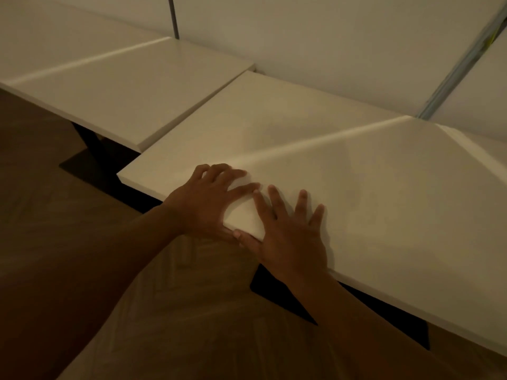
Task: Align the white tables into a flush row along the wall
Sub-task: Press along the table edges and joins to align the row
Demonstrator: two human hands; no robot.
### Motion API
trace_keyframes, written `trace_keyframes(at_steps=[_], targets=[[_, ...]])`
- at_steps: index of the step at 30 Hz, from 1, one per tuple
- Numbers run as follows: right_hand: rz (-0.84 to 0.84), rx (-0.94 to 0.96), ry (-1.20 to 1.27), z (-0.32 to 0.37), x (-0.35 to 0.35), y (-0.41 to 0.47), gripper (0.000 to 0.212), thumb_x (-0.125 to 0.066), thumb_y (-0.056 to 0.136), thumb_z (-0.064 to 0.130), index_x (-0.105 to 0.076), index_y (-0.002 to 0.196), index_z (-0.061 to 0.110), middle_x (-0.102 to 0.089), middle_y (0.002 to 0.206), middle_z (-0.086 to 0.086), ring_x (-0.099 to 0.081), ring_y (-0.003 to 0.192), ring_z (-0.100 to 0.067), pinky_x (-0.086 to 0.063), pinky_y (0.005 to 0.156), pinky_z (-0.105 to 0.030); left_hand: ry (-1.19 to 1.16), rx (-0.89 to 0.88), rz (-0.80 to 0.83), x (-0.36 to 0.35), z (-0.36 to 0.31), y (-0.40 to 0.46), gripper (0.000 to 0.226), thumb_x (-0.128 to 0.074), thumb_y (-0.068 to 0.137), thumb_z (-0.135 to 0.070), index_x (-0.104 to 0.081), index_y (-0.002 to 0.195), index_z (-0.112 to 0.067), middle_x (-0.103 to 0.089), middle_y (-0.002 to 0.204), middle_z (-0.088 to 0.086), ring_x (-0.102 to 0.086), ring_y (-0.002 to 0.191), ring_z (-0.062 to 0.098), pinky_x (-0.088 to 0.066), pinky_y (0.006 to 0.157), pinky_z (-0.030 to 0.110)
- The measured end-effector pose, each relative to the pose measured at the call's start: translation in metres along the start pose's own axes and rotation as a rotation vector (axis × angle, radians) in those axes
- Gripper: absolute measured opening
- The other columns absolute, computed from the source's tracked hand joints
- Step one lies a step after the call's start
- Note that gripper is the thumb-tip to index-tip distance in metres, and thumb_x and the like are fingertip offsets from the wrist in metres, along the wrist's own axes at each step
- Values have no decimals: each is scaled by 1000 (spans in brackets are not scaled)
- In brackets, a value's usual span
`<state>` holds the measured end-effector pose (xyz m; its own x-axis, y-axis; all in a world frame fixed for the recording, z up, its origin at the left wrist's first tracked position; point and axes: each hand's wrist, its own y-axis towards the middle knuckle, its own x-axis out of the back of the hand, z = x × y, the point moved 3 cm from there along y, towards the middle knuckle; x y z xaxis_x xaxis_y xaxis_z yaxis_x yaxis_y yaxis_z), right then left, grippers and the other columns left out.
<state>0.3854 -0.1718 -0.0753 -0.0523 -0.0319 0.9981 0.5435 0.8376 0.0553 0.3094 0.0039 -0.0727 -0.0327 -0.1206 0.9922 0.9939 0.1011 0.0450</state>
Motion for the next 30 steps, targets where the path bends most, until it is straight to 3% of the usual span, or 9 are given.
trace_keyframes(at_steps=[7,18,30], targets=[[-17,6,-49,1,-3,4,91,-6,86,86,-9,159,31,-16,167,-7,-15,142,-62,-19,106,-79,-32,-29,-5,-4,6,2,112,-36,69,-100,-6,159,-42,-17,167,2,-14,152,30,-10,123,52],[-11,-10,-43,1,-4,22,94,0,82,87,-8,159,32,-14,167,-7,-13,143,-61,-17,107,-79,-81,-52,-22,-6,20,15,109,-24,68,-101,-10,159,-43,-21,167,3,-17,152,32,-14,122,54],[-4,-28,-47,1,-6,34,92,-5,85,87,-7,159,32,-14,167,-6,-12,143,-62,-17,107,-79,-75,-62,-65,-12,30,24,109,-36,69,-100,-16,159,-42,-25,165,3,-20,151,30,-19,122,56]])
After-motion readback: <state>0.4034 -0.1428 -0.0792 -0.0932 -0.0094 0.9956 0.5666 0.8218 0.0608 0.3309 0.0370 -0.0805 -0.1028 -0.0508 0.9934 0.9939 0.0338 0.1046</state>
